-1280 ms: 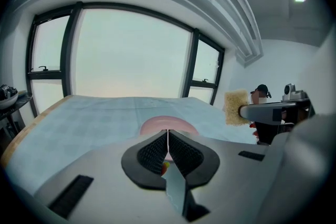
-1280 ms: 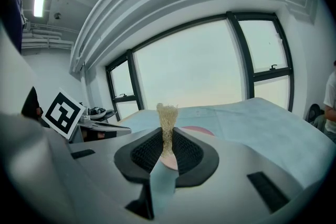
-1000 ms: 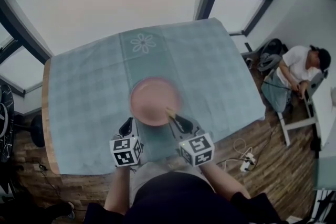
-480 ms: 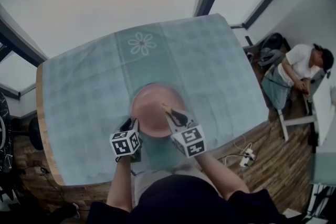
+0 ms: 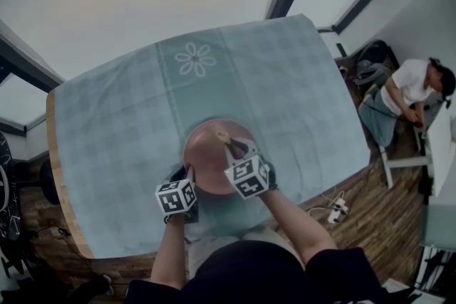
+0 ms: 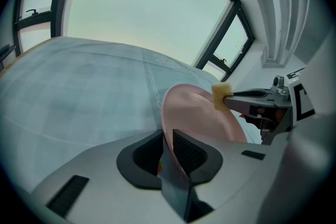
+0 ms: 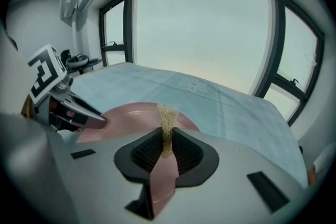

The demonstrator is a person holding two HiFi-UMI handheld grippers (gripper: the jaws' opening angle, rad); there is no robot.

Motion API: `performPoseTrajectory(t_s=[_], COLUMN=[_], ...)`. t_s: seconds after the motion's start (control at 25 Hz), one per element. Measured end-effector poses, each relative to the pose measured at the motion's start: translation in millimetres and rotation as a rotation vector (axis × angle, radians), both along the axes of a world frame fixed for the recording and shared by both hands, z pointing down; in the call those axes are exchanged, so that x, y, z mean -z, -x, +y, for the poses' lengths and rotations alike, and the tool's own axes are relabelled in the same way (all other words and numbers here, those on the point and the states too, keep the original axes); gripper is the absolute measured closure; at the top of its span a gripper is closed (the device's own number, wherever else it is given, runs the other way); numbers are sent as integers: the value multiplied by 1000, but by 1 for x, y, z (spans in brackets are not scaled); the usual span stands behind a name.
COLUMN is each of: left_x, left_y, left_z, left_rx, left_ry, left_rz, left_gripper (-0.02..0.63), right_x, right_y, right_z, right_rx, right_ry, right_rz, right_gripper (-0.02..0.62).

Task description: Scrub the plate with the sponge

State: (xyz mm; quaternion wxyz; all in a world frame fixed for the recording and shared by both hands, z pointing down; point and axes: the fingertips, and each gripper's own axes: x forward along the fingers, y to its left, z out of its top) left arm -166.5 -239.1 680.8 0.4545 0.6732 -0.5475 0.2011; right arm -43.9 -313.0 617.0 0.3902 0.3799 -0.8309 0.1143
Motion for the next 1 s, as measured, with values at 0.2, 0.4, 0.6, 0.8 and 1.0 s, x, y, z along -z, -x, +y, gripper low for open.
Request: performPoseTrajectory(t_s=[0.2,0.4,0.6,0.8,1.0], left_x=[0,9,17,23,26], left_y=[-1,1,0,-1,-1], left_z=[-1,-9,-14,-15,-14], left_rx=[2,25,23,20,27], left_ry=[-2,-54,-88,-116,-125], left_rz=[2,21,45,55,47], left_gripper=[545,563,566,565,565], right_x=[-16,-29,-35,-36,-32], right_y=[1,5,10,21,40], right_z=[-20,-26,-28,-19,-4], right_rx=[47,83,103,131,200], right_ry=[-17,-20,-25,-7,-6], right_rz=[151,242,292,288,282], right_gripper=[538,538,538,538,538])
